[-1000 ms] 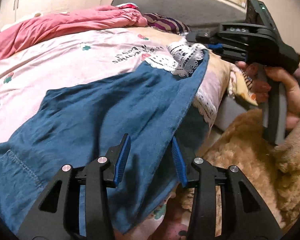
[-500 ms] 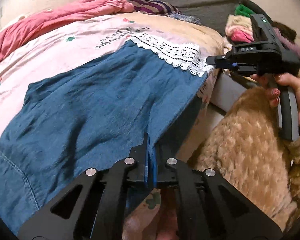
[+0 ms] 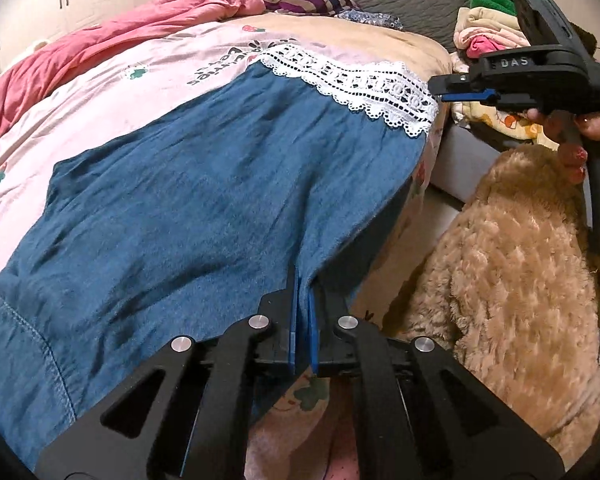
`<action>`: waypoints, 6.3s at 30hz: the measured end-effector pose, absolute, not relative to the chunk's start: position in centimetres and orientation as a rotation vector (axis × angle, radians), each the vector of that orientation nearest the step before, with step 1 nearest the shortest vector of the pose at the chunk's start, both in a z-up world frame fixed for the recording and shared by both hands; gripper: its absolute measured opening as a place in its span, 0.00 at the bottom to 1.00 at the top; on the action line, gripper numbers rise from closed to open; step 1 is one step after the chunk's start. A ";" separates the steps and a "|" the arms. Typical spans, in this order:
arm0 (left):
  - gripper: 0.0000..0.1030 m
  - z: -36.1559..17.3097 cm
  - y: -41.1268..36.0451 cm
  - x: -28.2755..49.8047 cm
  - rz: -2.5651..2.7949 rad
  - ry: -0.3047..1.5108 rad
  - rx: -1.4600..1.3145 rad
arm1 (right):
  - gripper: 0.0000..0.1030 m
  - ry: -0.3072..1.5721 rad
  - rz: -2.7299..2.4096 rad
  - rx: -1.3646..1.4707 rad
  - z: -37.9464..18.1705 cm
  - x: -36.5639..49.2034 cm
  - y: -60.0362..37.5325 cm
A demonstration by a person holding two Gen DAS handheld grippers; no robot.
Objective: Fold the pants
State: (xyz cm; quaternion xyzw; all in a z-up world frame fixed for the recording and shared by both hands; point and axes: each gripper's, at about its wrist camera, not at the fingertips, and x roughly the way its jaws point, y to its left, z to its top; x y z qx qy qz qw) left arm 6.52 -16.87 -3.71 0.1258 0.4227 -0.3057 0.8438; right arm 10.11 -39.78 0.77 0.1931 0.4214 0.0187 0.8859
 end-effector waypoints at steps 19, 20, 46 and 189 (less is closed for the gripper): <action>0.31 -1.6 -14.2 4.8 -0.670 0.877 0.199 | 0.48 0.930 0.011 0.292 0.9 10.6 -39.1; 0.32 -0.9 -13.7 4.8 -0.664 0.863 0.184 | 0.50 0.906 0.024 0.269 1.6 10.5 -38.7; 0.02 -2.5 -6.6 24.5 -0.379 1.073 -0.003 | 0.63 1.013 0.555 -0.066 -2.5 20.4 -27.8; 0.78 4.2 -20.3 22.1 -0.530 0.862 0.283 | 0.64 0.873 0.168 0.420 -4.9 11.2 -39.6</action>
